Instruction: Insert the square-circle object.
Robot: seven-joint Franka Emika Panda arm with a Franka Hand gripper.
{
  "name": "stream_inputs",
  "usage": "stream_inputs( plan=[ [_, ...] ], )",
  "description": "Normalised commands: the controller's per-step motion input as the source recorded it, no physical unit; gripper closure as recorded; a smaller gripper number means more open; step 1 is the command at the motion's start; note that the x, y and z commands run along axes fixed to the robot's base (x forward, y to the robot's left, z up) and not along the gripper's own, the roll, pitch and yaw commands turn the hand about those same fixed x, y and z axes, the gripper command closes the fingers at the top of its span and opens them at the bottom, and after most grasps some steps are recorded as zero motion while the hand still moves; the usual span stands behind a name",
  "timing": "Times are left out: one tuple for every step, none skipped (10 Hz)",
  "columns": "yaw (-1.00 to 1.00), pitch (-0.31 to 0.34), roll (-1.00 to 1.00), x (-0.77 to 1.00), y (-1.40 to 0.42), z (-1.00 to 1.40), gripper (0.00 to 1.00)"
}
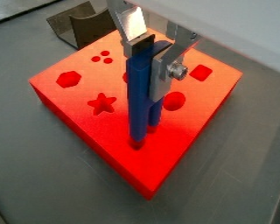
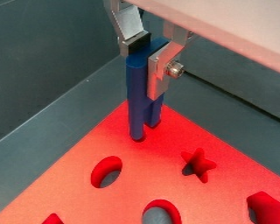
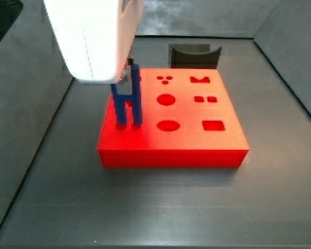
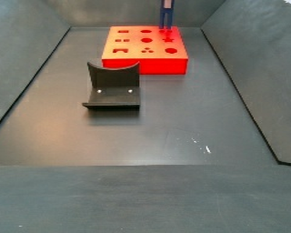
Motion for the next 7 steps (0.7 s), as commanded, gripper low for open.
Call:
stream_inputs(
  plan=[
    [0.0, 0.066, 0.15, 0.07, -0.05, -0.07, 1.0],
    [0.03, 0.073, 0.18, 0.07, -0.02, -0.07, 1.0],
    [0.06, 0.066, 0.19, 0.1, -0.02, -0.1, 1.0],
    [0.05, 0.059, 0.19, 0.07, -0.01, -0.11, 1.0],
    [0.03, 0.039, 0.17, 0.0, -0.01, -0.12, 1.0],
    [0.04, 0.027, 0.15, 0.04, -0.05, -0.11, 1.0],
    [0.04, 0.019, 0.14, 0.01, -0.05, -0.13, 1.0]
  ],
)
